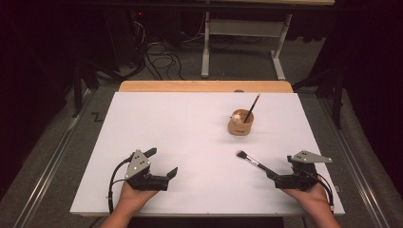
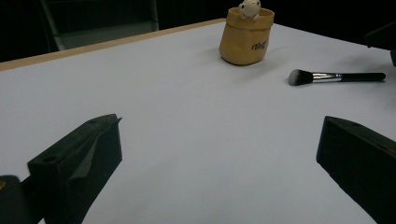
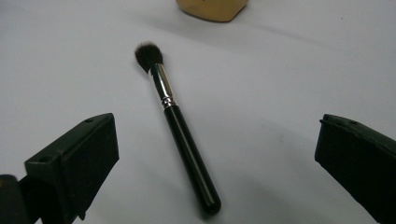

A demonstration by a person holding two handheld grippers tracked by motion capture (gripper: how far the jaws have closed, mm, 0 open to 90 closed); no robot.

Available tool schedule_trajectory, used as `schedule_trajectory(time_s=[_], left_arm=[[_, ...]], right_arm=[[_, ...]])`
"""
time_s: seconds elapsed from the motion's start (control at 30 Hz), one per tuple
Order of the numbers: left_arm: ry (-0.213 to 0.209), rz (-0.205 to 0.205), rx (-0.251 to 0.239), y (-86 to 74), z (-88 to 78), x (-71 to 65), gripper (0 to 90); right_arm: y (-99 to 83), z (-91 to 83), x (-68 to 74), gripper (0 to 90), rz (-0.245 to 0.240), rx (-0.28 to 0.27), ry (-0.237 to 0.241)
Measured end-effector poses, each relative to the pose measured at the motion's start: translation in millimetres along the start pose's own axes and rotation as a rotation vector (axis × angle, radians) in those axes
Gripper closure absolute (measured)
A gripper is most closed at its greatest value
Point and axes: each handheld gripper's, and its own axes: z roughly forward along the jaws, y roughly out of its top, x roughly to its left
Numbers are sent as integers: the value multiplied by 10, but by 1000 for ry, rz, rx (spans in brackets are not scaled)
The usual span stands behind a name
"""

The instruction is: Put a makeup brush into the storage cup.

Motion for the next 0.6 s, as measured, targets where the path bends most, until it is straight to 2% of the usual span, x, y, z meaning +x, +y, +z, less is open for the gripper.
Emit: schedule_trajectory(time_s=[0.13,0.4,0.6], left_arm=[[-12,31,-4,15,-4,-39,6],[-46,41,-23,50,-11,-78,4],[-50,33,-23,45,-10,-71,4]], right_arm=[[37,17,38,1,-13,86,1],[36,29,44,14,5,217,11],[78,26,52,25,-18,296,2]])
